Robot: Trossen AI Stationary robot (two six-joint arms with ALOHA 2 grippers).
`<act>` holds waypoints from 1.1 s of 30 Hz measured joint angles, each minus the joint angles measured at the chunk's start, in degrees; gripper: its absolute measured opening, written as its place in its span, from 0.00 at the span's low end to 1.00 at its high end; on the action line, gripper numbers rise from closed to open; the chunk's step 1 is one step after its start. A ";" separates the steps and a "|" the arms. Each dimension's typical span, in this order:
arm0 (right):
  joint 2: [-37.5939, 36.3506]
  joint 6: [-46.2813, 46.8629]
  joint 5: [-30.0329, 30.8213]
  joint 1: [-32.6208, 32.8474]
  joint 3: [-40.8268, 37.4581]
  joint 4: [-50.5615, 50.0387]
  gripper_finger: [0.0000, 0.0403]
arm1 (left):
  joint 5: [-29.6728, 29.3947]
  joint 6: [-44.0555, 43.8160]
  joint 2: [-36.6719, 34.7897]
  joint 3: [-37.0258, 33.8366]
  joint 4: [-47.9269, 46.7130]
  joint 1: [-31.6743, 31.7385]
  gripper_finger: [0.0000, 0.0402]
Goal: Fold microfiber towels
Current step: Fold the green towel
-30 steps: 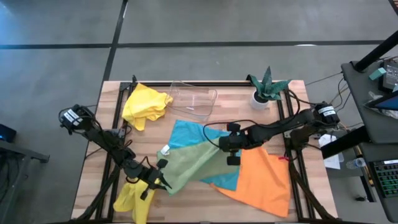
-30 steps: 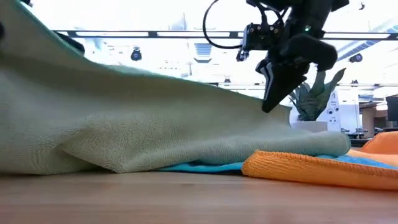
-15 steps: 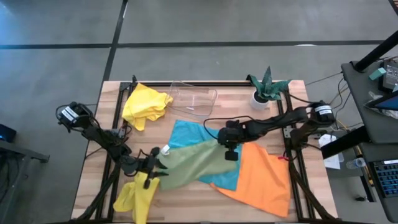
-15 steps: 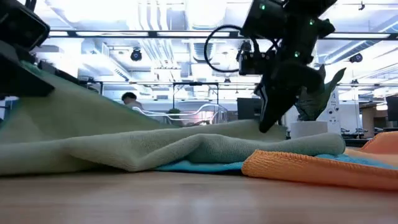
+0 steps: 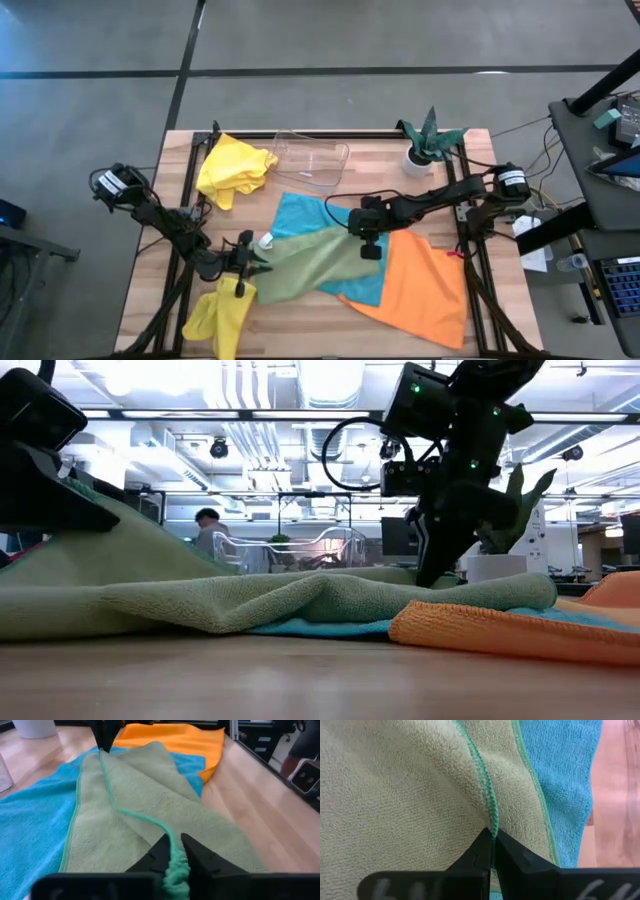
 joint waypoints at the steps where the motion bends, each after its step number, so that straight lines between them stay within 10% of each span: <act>1: -0.11 0.00 0.20 0.00 -0.02 -0.02 0.02 | 0.00 -0.09 -0.26 0.00 -0.60 0.00 0.02; 33: -1.06 -1.55 1.81 -0.22 2.72 0.15 0.02 | -1.89 -18.07 -31.09 0.13 -49.58 -0.24 0.00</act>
